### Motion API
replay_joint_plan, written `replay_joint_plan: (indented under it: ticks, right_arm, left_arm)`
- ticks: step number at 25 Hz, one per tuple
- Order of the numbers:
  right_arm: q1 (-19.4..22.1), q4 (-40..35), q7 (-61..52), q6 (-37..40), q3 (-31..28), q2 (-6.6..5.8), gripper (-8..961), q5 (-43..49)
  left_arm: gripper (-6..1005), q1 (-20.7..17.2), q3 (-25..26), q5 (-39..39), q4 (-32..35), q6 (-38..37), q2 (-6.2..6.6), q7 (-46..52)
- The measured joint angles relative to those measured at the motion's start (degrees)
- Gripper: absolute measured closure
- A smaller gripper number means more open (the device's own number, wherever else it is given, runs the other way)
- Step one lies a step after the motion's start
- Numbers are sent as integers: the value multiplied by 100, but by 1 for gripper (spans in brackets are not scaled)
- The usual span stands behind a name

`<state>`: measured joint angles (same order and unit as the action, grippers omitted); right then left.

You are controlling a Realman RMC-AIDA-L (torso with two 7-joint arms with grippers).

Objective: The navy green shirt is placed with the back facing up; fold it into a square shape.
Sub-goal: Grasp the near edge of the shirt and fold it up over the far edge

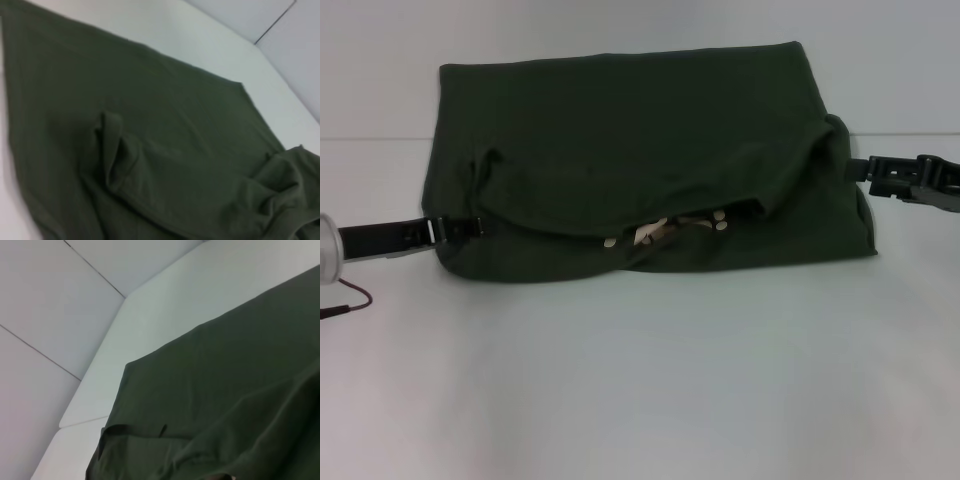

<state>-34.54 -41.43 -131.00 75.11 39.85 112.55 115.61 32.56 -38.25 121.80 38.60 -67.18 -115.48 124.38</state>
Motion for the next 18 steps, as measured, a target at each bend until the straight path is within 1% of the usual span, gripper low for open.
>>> replay_joint_plan:
  ticks: [2,5,7,11,18]
  right_arm:
    - [-29,47,47,4,-13,-6,239,-3]
    - [-54,56,79,7,-25,18,239,-4]
    - [-65,56,81,11,-26,27,239,-5]
    - [-78,61,83,27,-32,35,239,-8]
    - [-51,67,82,32,-95,34,239,-13]
  left_arm:
    - [462,72,-2,3,-118,292,-50,3]
    - [462,127,-87,3,-172,785,-167,-7]
    - [461,166,-240,3,-257,1032,-194,-13]
    - [461,202,-476,3,-450,1377,-174,3]
    - [460,143,-468,53,-450,1454,-186,4]
